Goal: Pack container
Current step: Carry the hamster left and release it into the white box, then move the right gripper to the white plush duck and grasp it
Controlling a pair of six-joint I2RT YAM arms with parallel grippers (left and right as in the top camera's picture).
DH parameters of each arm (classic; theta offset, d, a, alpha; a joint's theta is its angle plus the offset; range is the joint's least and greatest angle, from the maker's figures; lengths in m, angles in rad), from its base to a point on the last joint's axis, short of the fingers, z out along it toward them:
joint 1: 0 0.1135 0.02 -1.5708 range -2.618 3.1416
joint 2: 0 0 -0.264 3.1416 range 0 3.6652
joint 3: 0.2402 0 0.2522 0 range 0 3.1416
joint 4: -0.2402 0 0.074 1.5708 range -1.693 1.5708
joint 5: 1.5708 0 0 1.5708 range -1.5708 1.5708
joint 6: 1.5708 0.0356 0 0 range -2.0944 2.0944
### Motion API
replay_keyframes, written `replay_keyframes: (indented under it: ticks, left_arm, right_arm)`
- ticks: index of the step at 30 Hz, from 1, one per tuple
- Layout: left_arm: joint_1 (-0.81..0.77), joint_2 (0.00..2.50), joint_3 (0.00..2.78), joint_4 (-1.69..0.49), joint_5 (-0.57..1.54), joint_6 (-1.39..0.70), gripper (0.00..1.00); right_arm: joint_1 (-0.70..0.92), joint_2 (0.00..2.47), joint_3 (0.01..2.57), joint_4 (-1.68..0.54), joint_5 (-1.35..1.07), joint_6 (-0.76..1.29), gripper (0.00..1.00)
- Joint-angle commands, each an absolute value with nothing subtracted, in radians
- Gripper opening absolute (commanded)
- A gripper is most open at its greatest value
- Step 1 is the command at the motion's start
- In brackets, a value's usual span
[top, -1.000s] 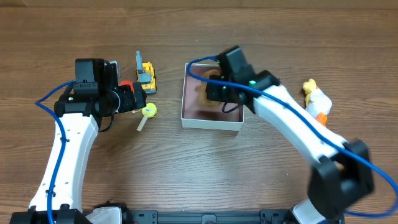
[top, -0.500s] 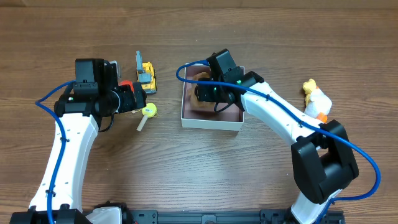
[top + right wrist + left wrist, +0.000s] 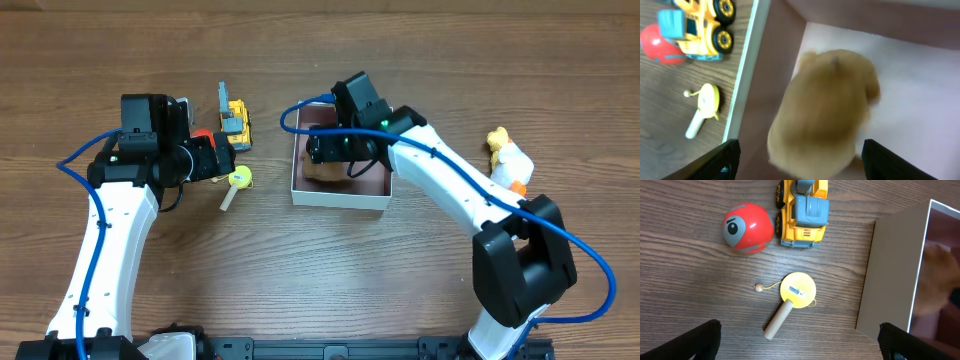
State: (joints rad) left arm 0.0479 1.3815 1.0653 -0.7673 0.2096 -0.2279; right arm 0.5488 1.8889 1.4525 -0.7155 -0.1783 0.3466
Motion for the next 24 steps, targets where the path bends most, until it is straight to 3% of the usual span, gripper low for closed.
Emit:
replay_keyframes:
  ticks: [1,7,12,18,24]
  left_arm:
    - [0.052,1.386,1.084,-0.766,0.226,-0.202,1.00]
    - [0.052,1.386,1.084,-0.766,0.226,-0.202,1.00]
    - [0.052,1.386,1.084,-0.766,0.226,-0.202,1.00]
    - [0.052,1.386,1.084,-0.766,0.226,-0.202,1.00]
    - [0.052,1.386,1.084,-0.766,0.226,-0.202,1.00]
  right_arm:
    - [0.515,1.791,1.586,-0.830,-0.112,0.321,0.80]
    - [0.380,1.624,1.680,-1.031,0.035,0.322,0.94]
    - [0.151,1.567,1.671,-1.150,0.120,0.324,0.93]
    - [-0.093,1.626,1.509,-1.134,0.126,0.306,0.95]
    - [-0.213,1.722,1.376,-1.060,0.041,0.182,0.97]
